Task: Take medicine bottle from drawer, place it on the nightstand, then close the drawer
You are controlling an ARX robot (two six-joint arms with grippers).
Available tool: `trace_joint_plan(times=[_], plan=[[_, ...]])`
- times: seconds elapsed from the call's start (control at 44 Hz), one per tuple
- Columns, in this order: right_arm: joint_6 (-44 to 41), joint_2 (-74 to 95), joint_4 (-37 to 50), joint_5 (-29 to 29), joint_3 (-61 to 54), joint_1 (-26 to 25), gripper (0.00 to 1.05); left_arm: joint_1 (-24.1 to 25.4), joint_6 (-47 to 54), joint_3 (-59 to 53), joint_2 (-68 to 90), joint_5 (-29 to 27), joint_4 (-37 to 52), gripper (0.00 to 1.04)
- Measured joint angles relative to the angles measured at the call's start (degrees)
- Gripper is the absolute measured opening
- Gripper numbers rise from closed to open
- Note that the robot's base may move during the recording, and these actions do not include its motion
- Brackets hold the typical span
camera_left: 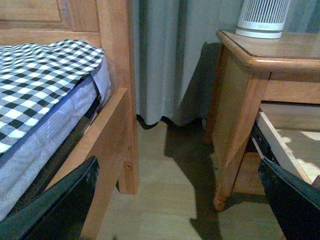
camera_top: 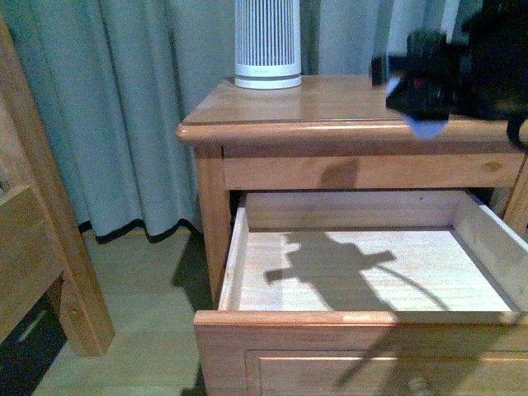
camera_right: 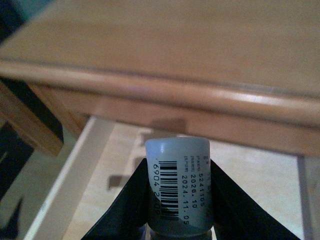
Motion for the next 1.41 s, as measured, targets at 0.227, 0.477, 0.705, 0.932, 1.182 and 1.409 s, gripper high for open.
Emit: trace_joint_plan(times=[0.227, 0.477, 0.705, 0.932, 1.182, 1.409], plan=[[-6.6, 4.5, 4.0, 1.7, 14.1, -0.9, 0.29, 0.0, 0.0, 0.0, 0.0, 0.0, 0.0, 0.98], [-14.4, 16.8, 7.5, 4.5, 26.3, -1.1, 0.29, 0.0, 0.0, 0.0, 0.0, 0.0, 0.0, 0.98], [-18.0, 26.6, 7.9, 8.3, 33.2, -2.1, 0.29, 0.0, 0.0, 0.0, 0.0, 0.0, 0.0, 0.98], [-18.0, 29.2, 7.1, 8.7, 34.8, -3.1, 0.29, 0.0, 0.0, 0.0, 0.0, 0.0, 0.0, 0.98], [-16.9, 33.2, 5.8, 8.7, 36.8, -4.2, 0.29, 0.0, 0.0, 0.0, 0.0, 0.0, 0.0, 0.98], [-15.9, 34.6, 5.6, 8.6, 37.4, -4.8, 0.6, 0.0, 0.0, 0.0, 0.0, 0.0, 0.0, 0.98]])
